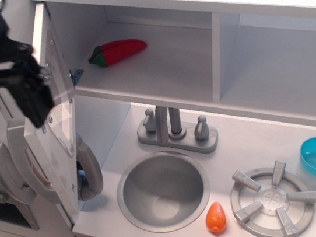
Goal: Close microwave
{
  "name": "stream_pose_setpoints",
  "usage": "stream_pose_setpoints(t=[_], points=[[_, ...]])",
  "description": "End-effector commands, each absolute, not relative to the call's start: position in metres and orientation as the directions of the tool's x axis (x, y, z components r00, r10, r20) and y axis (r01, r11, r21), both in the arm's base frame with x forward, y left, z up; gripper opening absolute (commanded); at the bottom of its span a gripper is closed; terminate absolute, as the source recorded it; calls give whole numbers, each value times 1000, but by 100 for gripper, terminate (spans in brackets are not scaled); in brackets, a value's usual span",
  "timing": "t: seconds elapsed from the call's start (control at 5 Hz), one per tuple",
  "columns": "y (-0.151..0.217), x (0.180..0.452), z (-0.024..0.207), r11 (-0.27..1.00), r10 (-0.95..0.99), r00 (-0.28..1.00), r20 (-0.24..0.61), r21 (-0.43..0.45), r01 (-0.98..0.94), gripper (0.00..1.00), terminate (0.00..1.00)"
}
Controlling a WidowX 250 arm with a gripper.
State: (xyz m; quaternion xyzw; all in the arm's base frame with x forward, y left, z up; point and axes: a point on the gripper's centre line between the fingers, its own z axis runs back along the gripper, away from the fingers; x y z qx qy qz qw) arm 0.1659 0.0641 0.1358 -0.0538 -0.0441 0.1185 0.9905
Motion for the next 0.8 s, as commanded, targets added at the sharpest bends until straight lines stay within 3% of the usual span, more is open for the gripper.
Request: stream_pose_setpoints(t=[0.0, 0.6], points=[[56, 197, 126, 951, 300, 949, 96, -102, -291, 100, 0], [13, 241, 111, 929, 362, 930, 66, -110, -354, 100, 0]])
